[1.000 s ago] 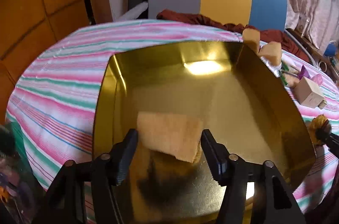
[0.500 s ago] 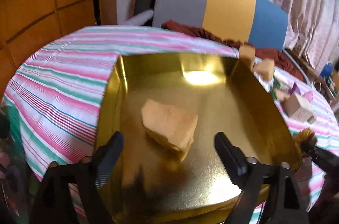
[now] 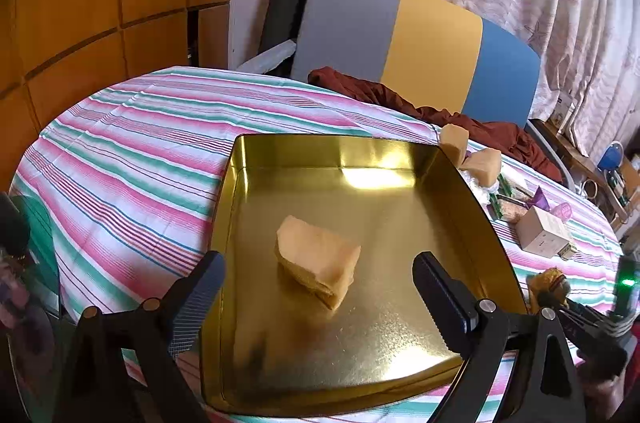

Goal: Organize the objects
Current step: 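Carry the yellow sock into the gold tray and open the right gripper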

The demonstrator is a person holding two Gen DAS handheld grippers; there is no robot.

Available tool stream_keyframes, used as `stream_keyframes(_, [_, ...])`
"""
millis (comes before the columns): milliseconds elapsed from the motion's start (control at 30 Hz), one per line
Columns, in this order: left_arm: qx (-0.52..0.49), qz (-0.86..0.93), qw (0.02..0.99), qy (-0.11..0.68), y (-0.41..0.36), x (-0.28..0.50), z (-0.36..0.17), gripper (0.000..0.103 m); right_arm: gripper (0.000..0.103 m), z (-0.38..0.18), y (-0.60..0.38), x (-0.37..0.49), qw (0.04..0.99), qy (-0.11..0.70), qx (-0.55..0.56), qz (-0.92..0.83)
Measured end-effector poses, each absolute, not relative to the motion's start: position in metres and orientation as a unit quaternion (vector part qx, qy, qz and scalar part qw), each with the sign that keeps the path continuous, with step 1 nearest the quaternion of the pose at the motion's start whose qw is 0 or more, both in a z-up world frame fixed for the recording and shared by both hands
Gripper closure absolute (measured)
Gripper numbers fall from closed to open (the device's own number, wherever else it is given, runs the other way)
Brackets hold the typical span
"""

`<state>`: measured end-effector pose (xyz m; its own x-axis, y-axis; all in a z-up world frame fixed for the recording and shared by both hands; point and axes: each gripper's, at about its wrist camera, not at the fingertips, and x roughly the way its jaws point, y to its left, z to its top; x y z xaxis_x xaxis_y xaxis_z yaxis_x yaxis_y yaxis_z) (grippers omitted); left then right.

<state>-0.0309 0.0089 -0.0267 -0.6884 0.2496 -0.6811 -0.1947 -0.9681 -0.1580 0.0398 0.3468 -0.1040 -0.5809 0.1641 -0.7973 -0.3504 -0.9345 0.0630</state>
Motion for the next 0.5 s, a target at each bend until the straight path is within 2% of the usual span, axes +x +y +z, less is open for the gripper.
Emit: stream_keyframes(500, [-0.378,0.914,0.141,-0.034,0.01,-0.015,-0.025,0.008,0.066,-0.098,0.346,0.04,0.152,0.118,-0.425,0.884])
